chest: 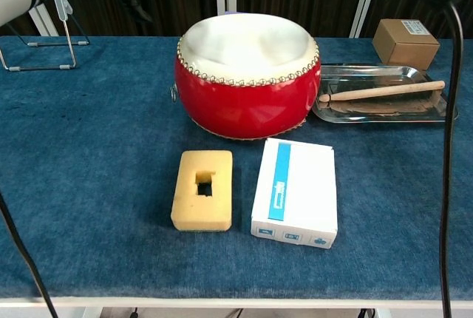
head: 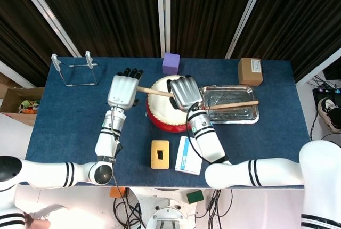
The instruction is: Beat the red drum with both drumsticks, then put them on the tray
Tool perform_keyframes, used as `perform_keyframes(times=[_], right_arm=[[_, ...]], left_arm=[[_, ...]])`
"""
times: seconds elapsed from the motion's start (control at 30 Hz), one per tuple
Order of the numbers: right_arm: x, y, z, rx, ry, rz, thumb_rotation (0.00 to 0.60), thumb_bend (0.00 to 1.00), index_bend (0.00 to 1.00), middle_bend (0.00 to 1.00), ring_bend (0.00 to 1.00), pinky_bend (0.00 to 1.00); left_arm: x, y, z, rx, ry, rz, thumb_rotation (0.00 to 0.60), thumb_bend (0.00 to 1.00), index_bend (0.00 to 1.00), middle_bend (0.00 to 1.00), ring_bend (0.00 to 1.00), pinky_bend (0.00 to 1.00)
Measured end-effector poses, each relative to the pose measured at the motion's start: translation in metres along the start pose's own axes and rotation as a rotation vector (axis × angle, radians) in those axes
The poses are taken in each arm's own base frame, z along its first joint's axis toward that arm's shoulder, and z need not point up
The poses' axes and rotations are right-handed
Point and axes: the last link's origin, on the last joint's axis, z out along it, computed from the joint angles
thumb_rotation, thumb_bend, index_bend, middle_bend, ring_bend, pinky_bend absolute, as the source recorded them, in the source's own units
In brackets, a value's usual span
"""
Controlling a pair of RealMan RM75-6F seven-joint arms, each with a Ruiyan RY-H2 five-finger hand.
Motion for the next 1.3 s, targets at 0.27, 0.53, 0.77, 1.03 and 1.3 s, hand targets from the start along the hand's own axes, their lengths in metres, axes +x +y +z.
perform_keyframes(times=[0.27,0.53,0.77,1.03,1.3], right_arm=[[0.002,0.031,-0.015,-0.017,-0.013,-0.054,0.6,0.51,0.82,0.7,0.46,0.43],[0.009,0.088,-0.046,-0.064,-0.004,-0.121,0.6,0.51,0.83,0.7,0.46,0.43],[0.009,0.168,-0.094,-0.181,-0.021,-0.18,0.6,0.51,0.85,0.71,0.46,0.43],[-0.002,0.241,-0.132,-0.288,-0.092,-0.234,0.6,0.51,0.85,0.71,0.47,0.43],[-0.041,0.268,-0.122,-0.266,-0.226,-0.288,0.6,0.52,0.85,0.71,0.46,0.42]], left_arm=[[0.001,-0.029,-0.001,0.063,-0.001,-0.032,0.6,0.06,0.19,0.17,0.16,0.34],[0.001,-0.077,-0.01,0.159,0.002,-0.093,0.6,0.06,0.19,0.17,0.15,0.33],[-0.005,-0.117,-0.03,0.219,0.016,-0.163,0.6,0.06,0.19,0.17,0.15,0.33],[-0.01,-0.154,-0.055,0.269,0.065,-0.251,0.6,0.06,0.19,0.17,0.15,0.33],[-0.014,-0.167,-0.062,0.285,0.075,-0.264,0.6,0.06,0.19,0.17,0.15,0.33]])
